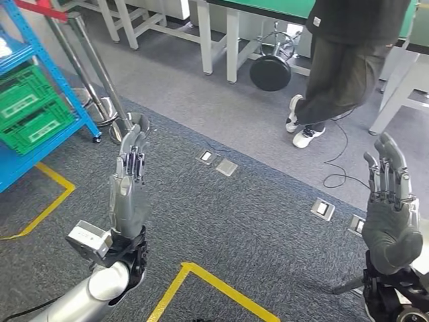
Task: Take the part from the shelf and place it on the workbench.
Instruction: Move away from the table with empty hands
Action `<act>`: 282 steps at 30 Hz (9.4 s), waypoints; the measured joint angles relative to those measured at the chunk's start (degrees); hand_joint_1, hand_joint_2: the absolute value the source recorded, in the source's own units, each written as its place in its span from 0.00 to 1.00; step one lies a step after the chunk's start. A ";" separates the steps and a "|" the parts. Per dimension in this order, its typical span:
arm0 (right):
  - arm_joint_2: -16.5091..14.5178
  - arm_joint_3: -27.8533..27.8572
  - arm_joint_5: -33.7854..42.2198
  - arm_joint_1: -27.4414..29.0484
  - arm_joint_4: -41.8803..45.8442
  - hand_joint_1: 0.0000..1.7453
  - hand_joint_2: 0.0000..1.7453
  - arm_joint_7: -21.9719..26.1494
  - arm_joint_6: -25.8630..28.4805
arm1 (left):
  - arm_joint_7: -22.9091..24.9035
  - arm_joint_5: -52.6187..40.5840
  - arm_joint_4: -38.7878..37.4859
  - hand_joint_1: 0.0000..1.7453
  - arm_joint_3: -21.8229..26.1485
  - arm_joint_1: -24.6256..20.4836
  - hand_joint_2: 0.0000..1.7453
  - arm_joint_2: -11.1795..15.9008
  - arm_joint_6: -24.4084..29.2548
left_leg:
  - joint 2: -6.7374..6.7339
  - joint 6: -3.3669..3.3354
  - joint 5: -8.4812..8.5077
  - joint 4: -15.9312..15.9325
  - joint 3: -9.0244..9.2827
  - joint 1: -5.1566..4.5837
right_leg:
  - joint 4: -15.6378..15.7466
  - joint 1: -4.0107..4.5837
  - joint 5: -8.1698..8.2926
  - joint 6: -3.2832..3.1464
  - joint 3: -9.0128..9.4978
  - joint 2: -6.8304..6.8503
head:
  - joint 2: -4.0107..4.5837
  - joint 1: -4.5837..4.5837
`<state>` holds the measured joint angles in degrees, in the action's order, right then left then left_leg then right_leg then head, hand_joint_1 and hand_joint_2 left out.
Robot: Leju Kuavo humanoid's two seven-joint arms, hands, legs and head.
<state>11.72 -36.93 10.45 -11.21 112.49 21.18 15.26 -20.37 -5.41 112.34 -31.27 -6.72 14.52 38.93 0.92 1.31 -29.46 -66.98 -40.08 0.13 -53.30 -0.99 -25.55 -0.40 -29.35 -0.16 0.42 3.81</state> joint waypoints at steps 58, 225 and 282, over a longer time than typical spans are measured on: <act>-0.04 1.33 0.79 0.88 -0.43 0.00 0.00 0.59 -2.39 | 0.28 -0.74 0.71 0.00 -0.03 0.67 0.00 0.05 0.11 | 6.09 0.08 6.75 11.96 5.35 0.31 | -0.70 -0.59 -0.70 0.81 0.44 -3.13 | 0.00 -0.78; -0.57 0.51 0.55 0.80 -3.20 0.00 0.00 -0.05 -2.14 | 0.73 2.61 1.55 0.00 -0.37 -0.13 0.00 1.31 -0.80 | -0.53 -2.83 7.53 13.34 5.40 -0.31 | -2.53 0.05 -3.29 2.15 2.48 -0.23 | 0.00 -1.31; -2.51 -2.49 0.33 1.97 -7.66 0.00 0.00 0.65 -2.89 | -1.84 5.38 -2.11 0.00 -1.15 -3.25 0.00 0.44 -0.92 | -0.75 -0.38 7.65 11.19 3.37 0.40 | -0.84 0.35 -2.00 0.70 1.15 -0.48 | 0.00 -0.53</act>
<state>9.20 -39.42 10.78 -9.24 104.84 21.83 12.37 -22.21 -0.03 110.23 -32.42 -9.97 14.96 38.01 0.17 0.93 -21.81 -55.79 -36.71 0.53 -54.14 -0.64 -27.56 0.30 -28.21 -0.64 0.42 3.28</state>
